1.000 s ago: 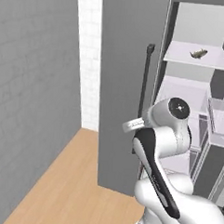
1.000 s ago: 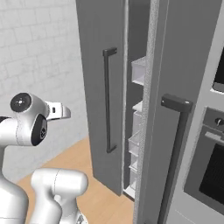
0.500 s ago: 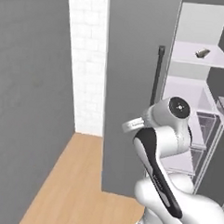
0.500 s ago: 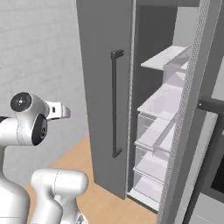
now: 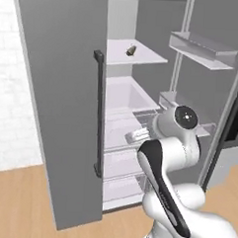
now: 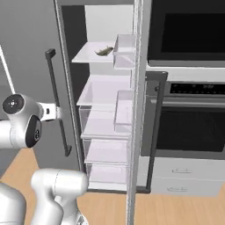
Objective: Place one sweet potato and one fish in each tupperware on the nearby counter, to pack two identical lunches.
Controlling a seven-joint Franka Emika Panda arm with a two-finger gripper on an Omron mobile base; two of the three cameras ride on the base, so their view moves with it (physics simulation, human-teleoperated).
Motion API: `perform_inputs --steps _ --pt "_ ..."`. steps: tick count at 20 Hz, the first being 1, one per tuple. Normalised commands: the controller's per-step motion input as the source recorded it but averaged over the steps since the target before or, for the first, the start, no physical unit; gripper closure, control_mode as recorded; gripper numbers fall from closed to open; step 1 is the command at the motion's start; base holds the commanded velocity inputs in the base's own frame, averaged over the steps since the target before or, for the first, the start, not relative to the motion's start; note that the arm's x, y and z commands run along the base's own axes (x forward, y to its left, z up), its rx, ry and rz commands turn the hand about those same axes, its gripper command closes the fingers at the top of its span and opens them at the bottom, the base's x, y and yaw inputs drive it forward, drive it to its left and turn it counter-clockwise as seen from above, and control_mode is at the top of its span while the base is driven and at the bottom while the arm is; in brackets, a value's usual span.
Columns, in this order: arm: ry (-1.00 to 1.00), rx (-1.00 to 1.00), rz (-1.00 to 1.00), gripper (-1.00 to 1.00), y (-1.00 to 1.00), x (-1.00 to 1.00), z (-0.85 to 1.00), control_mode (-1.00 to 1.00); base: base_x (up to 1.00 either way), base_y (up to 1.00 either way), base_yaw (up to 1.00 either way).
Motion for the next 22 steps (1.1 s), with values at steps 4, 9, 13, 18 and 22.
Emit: perform_inputs --steps 4,9,13,18,22 --pt "0.00 0.00 0.00 -1.00 0.00 0.00 0.00 1.00 0.59 0.13 -0.44" --pt "0.00 0.00 0.00 -1.00 0.00 0.00 0.00 1.00 0.62 0.00 -0.08" --pt "0.00 0.00 0.00 -1.00 0.00 0.00 0.00 1.00 0.41 -0.07 -0.05" --pt "0.00 0.00 0.00 -1.00 0.00 0.00 0.00 1.00 0.33 -0.02 -0.02" --pt "0.00 0.00 0.00 -1.00 0.00 0.00 0.00 1.00 0.26 -0.16 -0.01"
